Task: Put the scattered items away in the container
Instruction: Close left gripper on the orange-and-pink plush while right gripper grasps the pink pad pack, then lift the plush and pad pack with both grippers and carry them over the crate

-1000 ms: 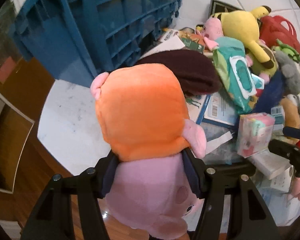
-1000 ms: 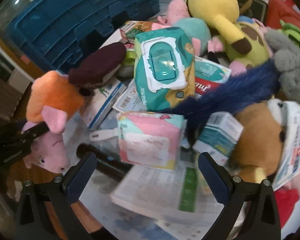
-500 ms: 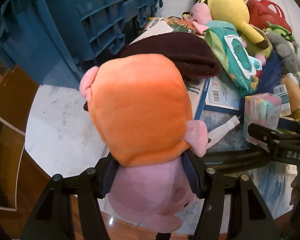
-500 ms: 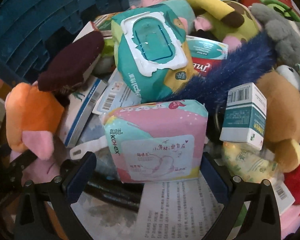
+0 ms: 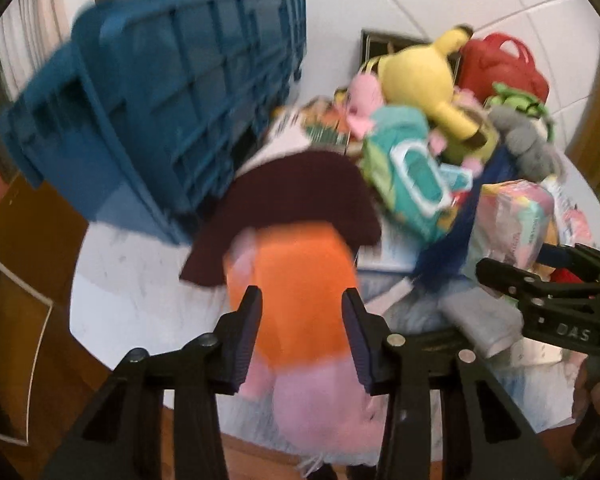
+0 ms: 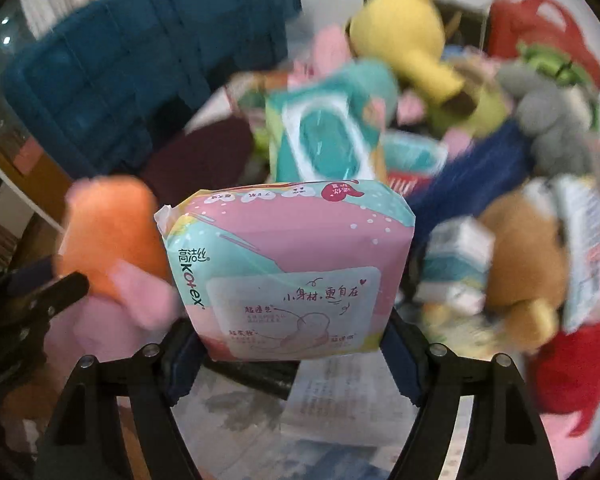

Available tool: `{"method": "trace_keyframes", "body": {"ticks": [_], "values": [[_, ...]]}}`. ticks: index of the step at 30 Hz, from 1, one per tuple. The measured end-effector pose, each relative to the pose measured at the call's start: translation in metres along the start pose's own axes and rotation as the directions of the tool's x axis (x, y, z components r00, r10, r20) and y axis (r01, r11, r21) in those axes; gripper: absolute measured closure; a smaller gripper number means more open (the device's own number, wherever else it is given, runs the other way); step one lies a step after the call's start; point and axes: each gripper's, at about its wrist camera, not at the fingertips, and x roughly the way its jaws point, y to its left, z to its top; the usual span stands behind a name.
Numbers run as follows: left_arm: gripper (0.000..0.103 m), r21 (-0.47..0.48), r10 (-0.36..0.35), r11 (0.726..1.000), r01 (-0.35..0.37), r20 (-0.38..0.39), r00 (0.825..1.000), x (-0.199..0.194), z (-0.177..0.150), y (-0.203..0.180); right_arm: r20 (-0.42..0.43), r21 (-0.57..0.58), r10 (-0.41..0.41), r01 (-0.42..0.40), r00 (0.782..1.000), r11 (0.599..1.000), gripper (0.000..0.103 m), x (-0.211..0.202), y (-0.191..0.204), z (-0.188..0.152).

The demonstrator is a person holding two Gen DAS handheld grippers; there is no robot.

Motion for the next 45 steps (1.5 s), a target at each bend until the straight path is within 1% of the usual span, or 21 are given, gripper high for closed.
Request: {"method": "trace_keyframes", "body": {"ticks": [3, 5, 6, 8, 9, 13, 16, 18, 20, 22, 24, 26, 28, 31, 34, 36, 38, 39, 41, 43, 45], "values": [[0.062, 0.005, -0.003, 1.0, 0.003, 0.002, 1.0, 0.003, 0.008, -0.005, 0.045, -0.004, -0.019, 0.019, 0.999, 1.0, 0.025, -0.021, -0.001, 0.007], [0.061, -0.012, -0.008, 1.0, 0.007, -0.032, 0.999, 0.014, 0.002, -0.001, 0.035, 0.004, -0.039, 0.039, 0.999, 0.999, 0.025, -0.019, -0.006, 0.012], [0.057, -0.028, 0.002, 1.0, -0.003, -0.057, 0.998, 0.021, -0.003, 0.004, 0.029, 0.01, -0.031, 0.031, 0.999, 0.999, 0.025, -0.019, -0.006, 0.011], [0.03, -0.049, 0.024, 0.998, -0.029, -0.101, 0.995, 0.034, -0.015, 0.015, 0.015, 0.013, -0.012, 0.012, 1.0, 1.0, 0.025, -0.015, -0.008, 0.003], [0.027, -0.056, 0.04, 0.997, -0.047, -0.117, 0.992, 0.038, -0.021, 0.02, 0.006, 0.011, -0.005, 0.005, 1.0, 1.0, 0.025, -0.016, -0.009, -0.002], [0.025, -0.067, 0.067, 0.995, -0.079, -0.163, 0.984, 0.044, -0.044, 0.041, -0.042, -0.005, 0.027, -0.027, 0.999, 1.0, 0.025, -0.003, 0.001, -0.016], [0.025, -0.09, 0.05, 0.994, -0.068, -0.193, 0.98, 0.047, -0.057, 0.047, -0.063, -0.021, 0.045, -0.046, 0.997, 0.999, 0.025, 0.008, 0.009, -0.021], [0.025, -0.094, 0.044, 0.993, -0.065, -0.211, 0.977, 0.054, -0.064, 0.042, -0.08, -0.028, 0.053, -0.056, 0.995, 0.998, 0.025, 0.015, 0.016, -0.024], [0.015, -0.095, 0.034, 0.994, -0.056, -0.218, 0.975, 0.062, -0.068, 0.034, -0.096, -0.037, 0.058, -0.062, 0.994, 0.997, 0.025, 0.021, 0.023, -0.026], [0.01, -0.088, 0.028, 0.995, -0.048, -0.221, 0.975, 0.073, -0.071, 0.026, -0.106, -0.047, 0.057, -0.062, 0.993, 0.997, 0.025, 0.026, 0.028, -0.029], [0.01, -0.085, 0.021, 0.996, -0.04, -0.214, 0.977, 0.08, -0.071, 0.021, -0.117, -0.056, 0.051, -0.058, 0.992, 0.997, 0.025, 0.03, 0.032, -0.031], [0.014, -0.07, 0.022, 0.997, -0.037, -0.207, 0.978, 0.088, -0.074, 0.016, -0.127, -0.054, 0.046, -0.053, 0.991, 0.997, 0.025, 0.033, 0.033, -0.034], [0.021, -0.057, 0.042, 0.997, -0.054, -0.2, 0.979, 0.091, -0.076, 0.012, -0.135, -0.05, 0.042, -0.049, 0.99, 0.998, 0.025, 0.036, 0.031, -0.036], [0.032, -0.064, 0.03, 0.997, -0.043, -0.184, 0.983, 0.08, -0.073, 0.012, -0.136, -0.044, 0.036, -0.042, 0.99, 0.998, 0.025, 0.035, 0.028, -0.04], [0.036, -0.054, 0.025, 0.998, -0.033, -0.148, 0.989, 0.061, -0.064, 0.012, -0.113, -0.059, 0.027, -0.034, 0.993, 0.998, 0.025, 0.028, 0.03, -0.039], [0.043, -0.052, 0.029, 0.998, -0.035, -0.116, 0.993, 0.047, -0.058, 0.012, -0.091, -0.071, 0.023, -0.03, 0.996, 0.997, 0.025, 0.021, 0.033, -0.035], [0.063, -0.056, 0.014, 0.998, -0.018, -0.081, 0.997, 0.031, -0.05, 0.009, -0.058, -0.083, 0.015, -0.02, 0.998, 0.996, 0.025, 0.011, 0.037, -0.03], [0.066, -0.056, 0.009, 0.998, -0.013, -0.068, 0.998, 0.026, -0.046, 0.009, -0.043, -0.09, 0.009, -0.013, 0.999, 0.996, 0.025, 0.006, 0.038, -0.028], [0.067, -0.056, 0.011, 0.998, -0.015, -0.071, 0.997, 0.024, -0.04, 0.01, -0.009, -0.104, -0.002, 0.001, 1.0, 0.995, 0.025, -0.005, 0.04, -0.024], [0.067, -0.066, 0.018, 0.998, -0.024, -0.09, 0.996, 0.033, -0.04, 0.014, -0.008, -0.1, -0.014, 0.013, 1.0, 0.995, 0.025, -0.007, 0.039, -0.02], [0.054, -0.08, 0.034, 0.996, -0.047, -0.157, 0.987, 0.049, -0.047, 0.02, -0.018, -0.082, -0.01, 0.009, 1.0, 0.997, 0.025, -0.006, 0.035, -0.021]]}}
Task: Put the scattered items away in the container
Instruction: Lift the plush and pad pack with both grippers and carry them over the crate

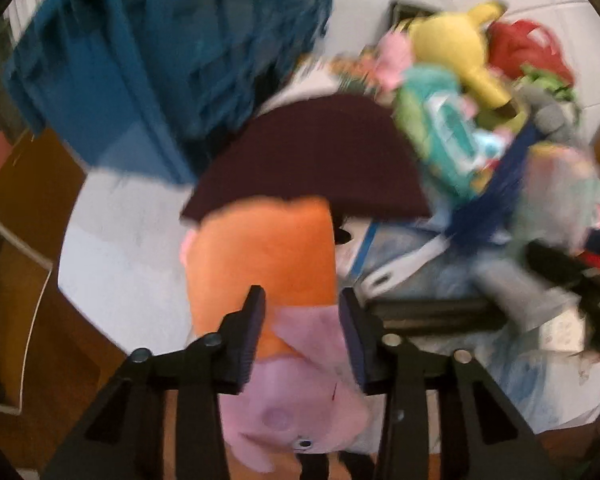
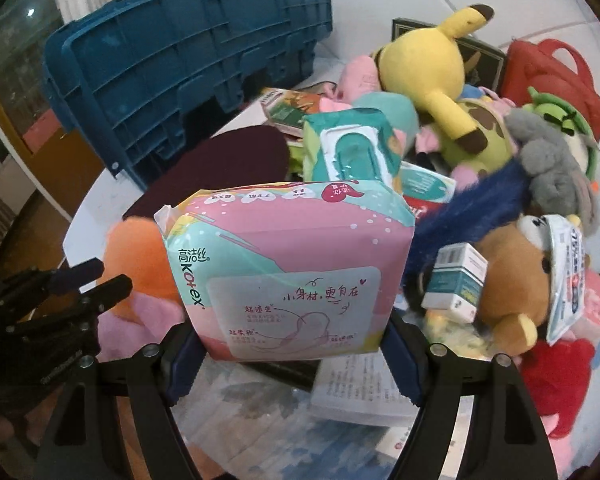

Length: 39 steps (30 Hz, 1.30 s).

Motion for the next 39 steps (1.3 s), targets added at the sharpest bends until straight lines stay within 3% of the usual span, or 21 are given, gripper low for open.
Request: {"method": "trace_keyframes", "body": {"ticks": [2, 5, 9, 13, 16, 22, 28, 39], "values": [[0.024, -0.001, 0.036, 0.999, -0.036, -0.029, 0.999, 0.014, -0.009, 0.005, -0.015, 0.01, 0.014, -0.013, 1.0, 1.0, 0.025, 0.002, -0.003, -0.005], [0.015, -0.007, 0.068, 0.998, -0.069, -0.058, 0.996, 0.029, -0.016, 0.011, -0.034, 0.012, 0.024, -0.024, 0.999, 1.0, 0.025, 0.007, -0.003, -0.011], [0.015, -0.017, 0.057, 0.998, -0.059, -0.105, 0.993, 0.052, -0.024, 0.016, -0.063, 0.01, 0.035, -0.034, 0.997, 0.999, 0.025, 0.018, -0.001, -0.017], [0.029, 0.001, 0.058, 0.998, -0.058, -0.064, 0.996, 0.052, -0.028, 0.011, -0.091, -0.001, 0.029, -0.03, 0.995, 1.0, 0.025, 0.027, 0.002, -0.021], [0.032, -0.023, 0.02, 1.0, -0.021, -0.042, 0.999, 0.038, -0.025, 0.015, -0.099, -0.002, 0.027, -0.028, 0.995, 1.0, 0.025, 0.03, 0.002, -0.023], [0.032, -0.006, -0.005, 1.0, 0.006, 0.068, 0.998, -0.005, -0.003, 0.009, -0.049, -0.002, 0.028, -0.028, 0.998, 1.0, 0.025, 0.013, 0.002, -0.013], [0.032, 0.037, -0.031, 0.999, 0.024, 0.196, 0.98, -0.057, 0.018, -0.008, 0.04, -0.008, 0.01, -0.01, 0.999, 1.0, 0.025, -0.018, 0.0, 0.004], [0.032, 0.076, -0.05, 0.997, 0.032, 0.248, 0.967, -0.083, 0.035, -0.036, 0.151, -0.014, -0.05, 0.053, 0.987, 0.999, 0.025, -0.062, -0.015, 0.032]]}}
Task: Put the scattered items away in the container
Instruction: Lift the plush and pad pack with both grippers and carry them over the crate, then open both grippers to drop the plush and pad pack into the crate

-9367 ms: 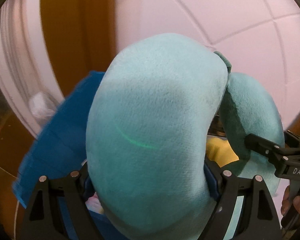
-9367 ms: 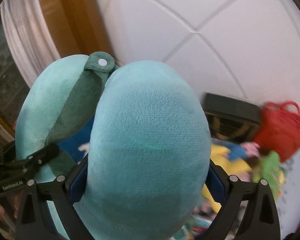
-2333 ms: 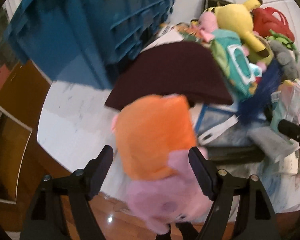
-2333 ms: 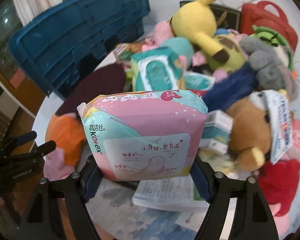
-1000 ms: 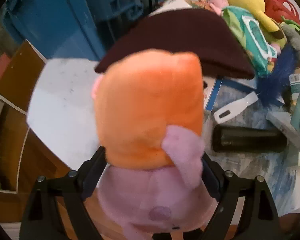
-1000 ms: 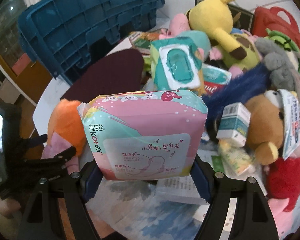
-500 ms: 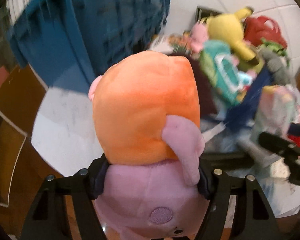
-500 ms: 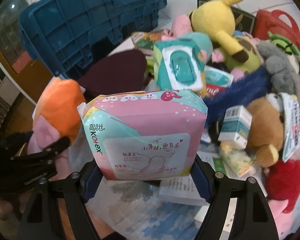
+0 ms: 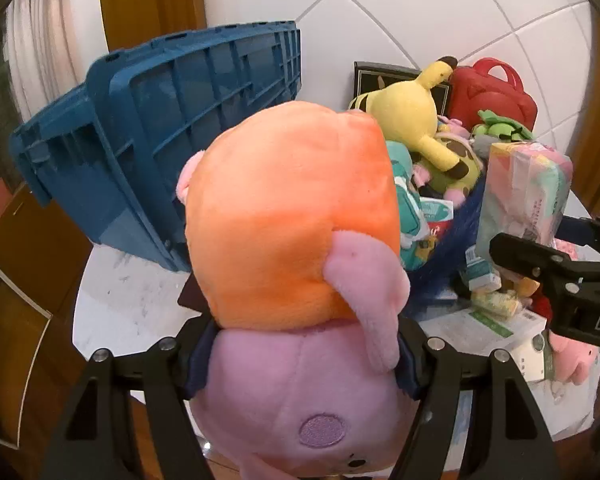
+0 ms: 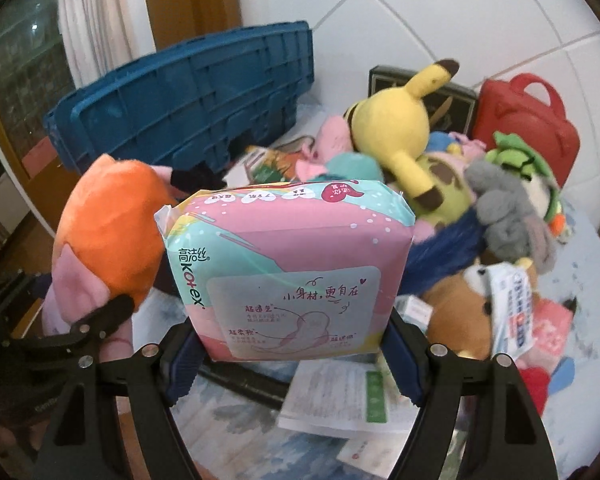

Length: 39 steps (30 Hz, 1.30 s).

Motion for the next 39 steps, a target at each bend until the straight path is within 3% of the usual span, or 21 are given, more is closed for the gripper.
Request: {"method": "trace_keyframes", "body": {"ticks": [11, 17, 23, 28, 34, 39], "values": [[0.032, 0.007, 0.013, 1.0, -0.014, 0.12, 0.993, -0.036, 0.051, -0.006, 0.094, -0.054, 0.012, -0.007, 0.995, 0.999, 0.025, -0.034, -0.01, 0.042], [0.032, -0.004, 0.002, 1.0, -0.001, 0.215, 0.977, -0.059, 0.104, 0.018, 0.166, -0.074, 0.028, -0.016, 0.986, 0.997, 0.025, -0.053, 0.004, 0.098], [0.032, -0.017, 0.05, 0.999, -0.047, 0.295, 0.954, -0.072, 0.17, 0.08, 0.224, -0.077, 0.061, -0.045, 0.973, 0.996, 0.025, -0.044, 0.049, 0.165], [0.032, -0.054, 0.12, 0.993, -0.108, 0.34, 0.933, -0.07, 0.216, 0.155, 0.268, -0.089, 0.109, -0.088, 0.957, 0.992, 0.025, -0.025, 0.101, 0.223], [0.032, -0.082, 0.174, 0.984, -0.157, 0.292, 0.94, -0.034, 0.245, 0.233, 0.277, -0.13, 0.156, -0.124, 0.948, 0.984, 0.025, 0.017, 0.174, 0.282], [0.032, -0.097, 0.181, 0.982, -0.162, 0.242, 0.953, 0.004, 0.256, 0.277, 0.247, -0.161, 0.161, -0.123, 0.956, 0.979, 0.025, 0.056, 0.218, 0.31]]}}
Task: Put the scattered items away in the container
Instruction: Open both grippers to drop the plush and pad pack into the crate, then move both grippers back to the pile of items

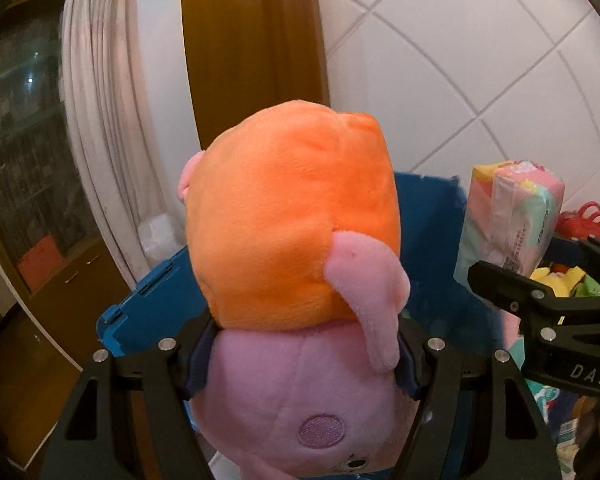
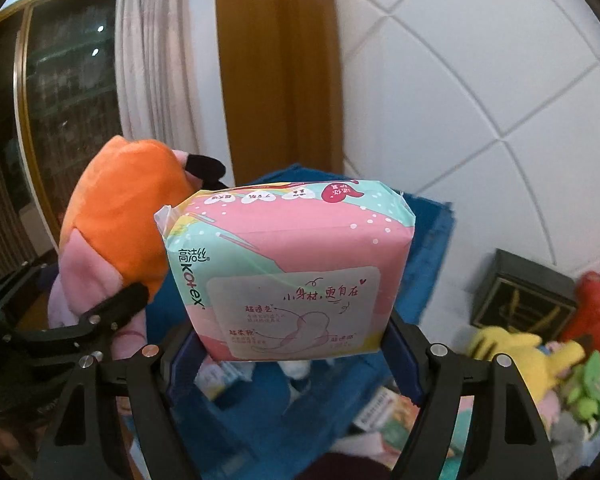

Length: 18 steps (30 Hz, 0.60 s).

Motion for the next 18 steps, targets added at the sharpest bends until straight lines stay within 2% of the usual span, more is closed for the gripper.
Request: {"method": "trace_keyframes", "body": {"ticks": [4, 6, 8, 9, 14, 18], "values": [[0.027, -0.011, -0.017, 1.0, 0.016, -0.036, 0.999, 0.028, -0.001, 0.012, -0.033, -0.011, -0.012, 0.011, 0.999, 1.0, 0.025, 0.025, 0.016, 0.004], [0.024, -0.019, -0.021, 1.0, 0.02, -0.052, 0.998, 0.036, -0.003, 0.018, -0.045, -0.019, -0.037, 0.036, 0.998, 0.999, 0.021, 0.036, 0.019, 0.006], [0.023, -0.028, -0.031, 0.999, 0.029, -0.077, 0.997, 0.046, -0.005, 0.021, -0.046, -0.013, -0.06, 0.059, 0.997, 0.998, 0.003, 0.041, 0.02, 0.007], [0.022, -0.025, -0.029, 0.999, 0.027, -0.079, 0.996, 0.048, -0.005, 0.021, -0.051, -0.008, -0.063, 0.063, 0.997, 0.998, 0.0, 0.043, 0.017, 0.008], [0.009, -0.008, -0.019, 1.0, 0.019, -0.067, 0.998, 0.054, -0.006, 0.017, -0.072, -0.003, -0.086, 0.086, 0.994, 0.996, 0.0, 0.05, 0.015, 0.006], [0.007, -0.016, -0.029, 0.999, 0.028, -0.074, 0.997, 0.053, -0.007, 0.016, -0.081, 0.002, -0.099, 0.1, 0.992, 0.995, 0.0, 0.051, 0.007, 0.002]]}}
